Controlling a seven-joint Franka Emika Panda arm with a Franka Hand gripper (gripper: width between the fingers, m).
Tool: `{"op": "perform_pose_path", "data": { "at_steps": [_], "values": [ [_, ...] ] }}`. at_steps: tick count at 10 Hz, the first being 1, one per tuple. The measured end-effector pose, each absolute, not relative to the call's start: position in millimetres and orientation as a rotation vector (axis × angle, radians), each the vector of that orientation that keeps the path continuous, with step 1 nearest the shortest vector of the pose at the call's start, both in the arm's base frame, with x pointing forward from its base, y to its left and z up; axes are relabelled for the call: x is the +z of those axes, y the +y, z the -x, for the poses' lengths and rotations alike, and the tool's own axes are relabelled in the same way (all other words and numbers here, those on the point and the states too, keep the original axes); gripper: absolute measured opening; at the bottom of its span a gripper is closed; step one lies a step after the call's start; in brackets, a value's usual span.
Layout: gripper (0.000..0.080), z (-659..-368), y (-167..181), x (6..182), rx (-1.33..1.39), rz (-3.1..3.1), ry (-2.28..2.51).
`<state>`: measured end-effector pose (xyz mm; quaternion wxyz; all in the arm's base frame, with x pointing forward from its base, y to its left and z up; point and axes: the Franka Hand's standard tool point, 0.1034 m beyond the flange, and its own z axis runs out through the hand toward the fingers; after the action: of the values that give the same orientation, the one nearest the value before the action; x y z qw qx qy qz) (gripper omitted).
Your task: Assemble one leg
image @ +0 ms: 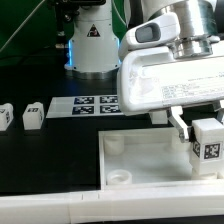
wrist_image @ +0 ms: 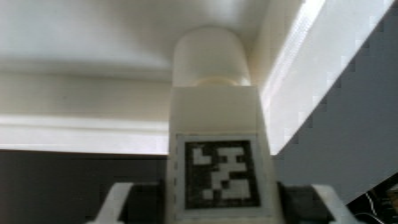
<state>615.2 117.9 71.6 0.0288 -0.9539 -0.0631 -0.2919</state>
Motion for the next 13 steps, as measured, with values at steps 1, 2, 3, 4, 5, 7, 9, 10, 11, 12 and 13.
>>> {"op": "perform_pose_path", "data": {
  "at_steps": [1, 2, 3, 4, 5, 7, 9, 10, 11, 12, 13],
  "values": [
    [0.0403, -615.1, 117.9, 71.6, -0.9, 2.943, -0.195],
    [0.054, -615.1, 117.9, 71.5, -0.9, 2.943, -0.196],
    [0.0626, -615.0, 117.9, 71.4, -0.9, 2.943, -0.196],
    [0.0642, -615.0, 117.9, 71.4, -0.9, 2.944, -0.197],
    [0.0642, -615.0, 117.9, 71.4, -0.9, 2.944, -0.197],
    [0.0648, -615.0, 117.8, 71.4, -0.9, 2.944, -0.198],
    [0.0649, -615.0, 117.8, 71.4, -0.9, 2.944, -0.198],
    [0.0649, -615.0, 117.8, 71.4, -0.9, 2.944, -0.199],
    [0.0649, -615.0, 117.8, 71.4, -0.9, 2.944, -0.199],
    [0.0649, -614.1, 116.4, 71.3, -0.877, 2.951, -0.194],
    [0.0649, -613.4, 113.5, 81.3, -0.821, 2.966, -0.185]
  ]
}}
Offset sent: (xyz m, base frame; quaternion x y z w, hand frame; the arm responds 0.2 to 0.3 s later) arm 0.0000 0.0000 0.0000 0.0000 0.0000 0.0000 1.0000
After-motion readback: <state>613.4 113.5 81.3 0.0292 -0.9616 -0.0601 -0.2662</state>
